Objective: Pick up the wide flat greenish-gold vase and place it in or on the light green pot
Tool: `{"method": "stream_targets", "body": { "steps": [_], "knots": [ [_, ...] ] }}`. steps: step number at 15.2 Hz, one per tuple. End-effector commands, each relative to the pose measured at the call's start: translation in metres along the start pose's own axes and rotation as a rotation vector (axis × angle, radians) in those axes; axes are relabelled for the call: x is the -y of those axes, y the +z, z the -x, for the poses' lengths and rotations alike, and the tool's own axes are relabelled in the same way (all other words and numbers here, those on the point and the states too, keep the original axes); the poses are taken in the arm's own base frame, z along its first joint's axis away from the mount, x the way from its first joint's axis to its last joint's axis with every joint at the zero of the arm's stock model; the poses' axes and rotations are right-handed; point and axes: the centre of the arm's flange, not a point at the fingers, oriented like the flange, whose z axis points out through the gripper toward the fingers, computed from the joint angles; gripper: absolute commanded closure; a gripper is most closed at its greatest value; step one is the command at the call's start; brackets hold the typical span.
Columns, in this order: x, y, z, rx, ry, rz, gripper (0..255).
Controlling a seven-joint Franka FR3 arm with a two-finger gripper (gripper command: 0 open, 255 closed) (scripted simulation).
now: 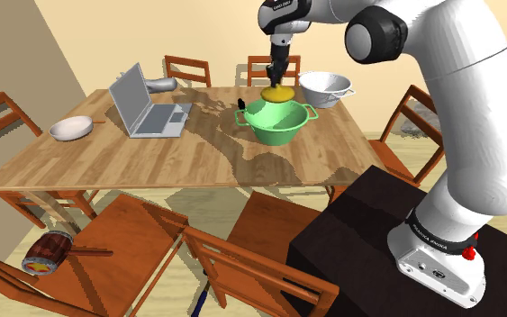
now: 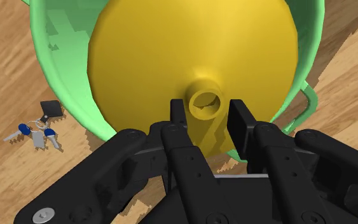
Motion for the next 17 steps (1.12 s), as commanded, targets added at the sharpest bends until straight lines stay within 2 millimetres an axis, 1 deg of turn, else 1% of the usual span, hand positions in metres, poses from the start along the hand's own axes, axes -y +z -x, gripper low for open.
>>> {"method": "stream_targets", "body": {
  "steps": [1, 10, 11, 17],
  "knots": [
    [-0.001, 0.01, 0.0, -0.001, 0.0, 0.0, 255],
    [-0.003, 0.058, 0.003, -0.001, 0.0, 0.0, 255],
    [-0.003, 0.066, 0.003, -0.001, 0.0, 0.0, 255],
    [-0.003, 0.066, 0.003, -0.001, 0.0, 0.0, 255]
  ]
}}
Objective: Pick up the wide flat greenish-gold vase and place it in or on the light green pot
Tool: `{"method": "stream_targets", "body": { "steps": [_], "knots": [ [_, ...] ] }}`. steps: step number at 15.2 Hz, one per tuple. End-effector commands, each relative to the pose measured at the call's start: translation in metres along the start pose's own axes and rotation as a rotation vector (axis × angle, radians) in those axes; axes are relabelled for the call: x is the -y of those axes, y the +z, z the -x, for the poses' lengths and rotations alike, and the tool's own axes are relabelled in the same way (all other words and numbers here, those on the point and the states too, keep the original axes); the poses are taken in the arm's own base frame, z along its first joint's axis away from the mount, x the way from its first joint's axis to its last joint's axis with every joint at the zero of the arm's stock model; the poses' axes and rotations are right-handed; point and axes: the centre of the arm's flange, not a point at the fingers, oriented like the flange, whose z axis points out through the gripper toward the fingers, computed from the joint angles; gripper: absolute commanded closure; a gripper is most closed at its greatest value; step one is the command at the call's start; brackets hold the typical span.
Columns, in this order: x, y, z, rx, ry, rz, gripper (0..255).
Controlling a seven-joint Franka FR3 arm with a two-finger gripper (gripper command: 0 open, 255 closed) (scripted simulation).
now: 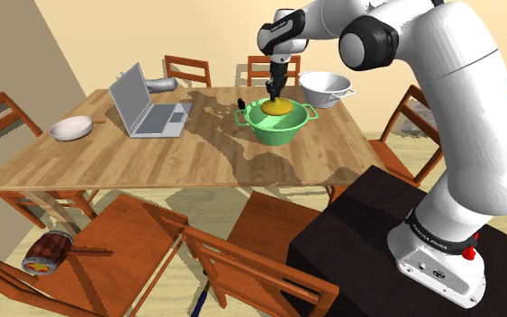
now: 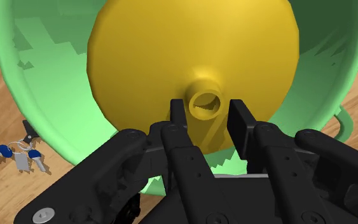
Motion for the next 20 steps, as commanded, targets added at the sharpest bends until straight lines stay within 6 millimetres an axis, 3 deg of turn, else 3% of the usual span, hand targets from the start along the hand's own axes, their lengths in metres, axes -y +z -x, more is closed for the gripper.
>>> {"method": "stream_targets", "body": {
  "steps": [1, 2, 3, 8, 12, 20],
  "knots": [
    [0.0, 0.0, 0.0, -0.001, 0.0, 0.0, 255],
    [0.0, 0.0, 0.0, -0.001, 0.0, 0.0, 255],
    [0.0, 0.0, 0.0, -0.001, 0.0, 0.0, 0],
    [0.0, 0.0, 0.0, -0.001, 0.0, 0.0, 0],
    [0.0, -0.05, 0.0, -0.001, 0.0, 0.0, 0],
    [0.0, -0.05, 0.0, -0.001, 0.0, 0.0, 0]
  ]
}}
